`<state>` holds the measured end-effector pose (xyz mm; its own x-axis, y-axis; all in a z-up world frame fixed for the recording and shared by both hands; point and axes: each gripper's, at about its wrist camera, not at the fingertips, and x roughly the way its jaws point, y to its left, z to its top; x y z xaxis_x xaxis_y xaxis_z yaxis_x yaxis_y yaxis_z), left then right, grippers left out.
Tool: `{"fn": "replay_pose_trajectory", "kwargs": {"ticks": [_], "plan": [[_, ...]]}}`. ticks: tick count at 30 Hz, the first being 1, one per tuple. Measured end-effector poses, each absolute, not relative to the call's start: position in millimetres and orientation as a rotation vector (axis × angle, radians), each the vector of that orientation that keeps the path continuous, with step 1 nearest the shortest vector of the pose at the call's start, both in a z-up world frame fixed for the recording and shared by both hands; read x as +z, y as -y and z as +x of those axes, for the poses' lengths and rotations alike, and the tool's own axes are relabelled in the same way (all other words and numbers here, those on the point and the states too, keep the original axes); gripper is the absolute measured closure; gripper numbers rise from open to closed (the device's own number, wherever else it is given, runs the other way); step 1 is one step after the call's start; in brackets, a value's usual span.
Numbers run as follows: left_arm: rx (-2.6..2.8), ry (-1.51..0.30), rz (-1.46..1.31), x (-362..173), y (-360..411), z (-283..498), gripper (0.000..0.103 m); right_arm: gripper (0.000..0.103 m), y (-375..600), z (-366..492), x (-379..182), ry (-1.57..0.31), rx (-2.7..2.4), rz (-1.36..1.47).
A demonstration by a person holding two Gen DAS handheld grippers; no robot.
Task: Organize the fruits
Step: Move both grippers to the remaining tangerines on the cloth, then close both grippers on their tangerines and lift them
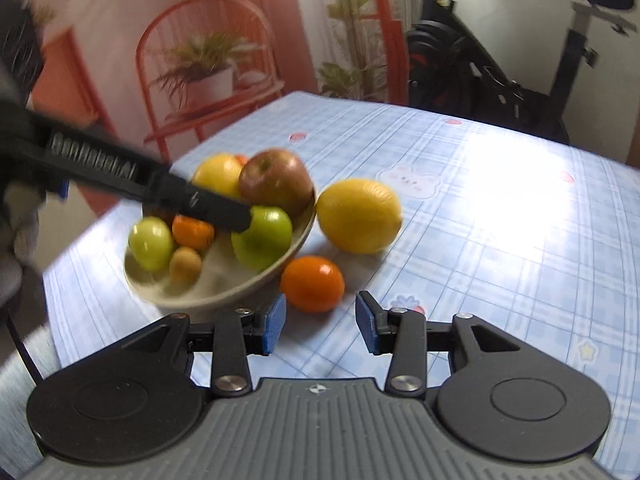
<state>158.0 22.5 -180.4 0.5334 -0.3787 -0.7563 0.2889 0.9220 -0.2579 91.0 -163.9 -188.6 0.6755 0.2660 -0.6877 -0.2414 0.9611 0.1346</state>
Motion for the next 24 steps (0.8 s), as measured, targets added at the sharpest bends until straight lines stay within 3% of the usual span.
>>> {"fn": "replay_pose_trajectory", "kwargs": {"ticks": [11,15,24], "plan": [[-0.409,-0.943,-0.1,-184,-14,167,0.073,0.053,154,112,-206,-0.765,0.324,-0.038],[-0.418,-0.947,-0.111,-184,-9,173,0.073,0.06,150,114,-207,-0.762,0.345,-0.062],[-0.473,-0.991,-0.136,-190,2,178,0.073,0.06,171,103,-208,-0.766,0.292,0.026]]}}
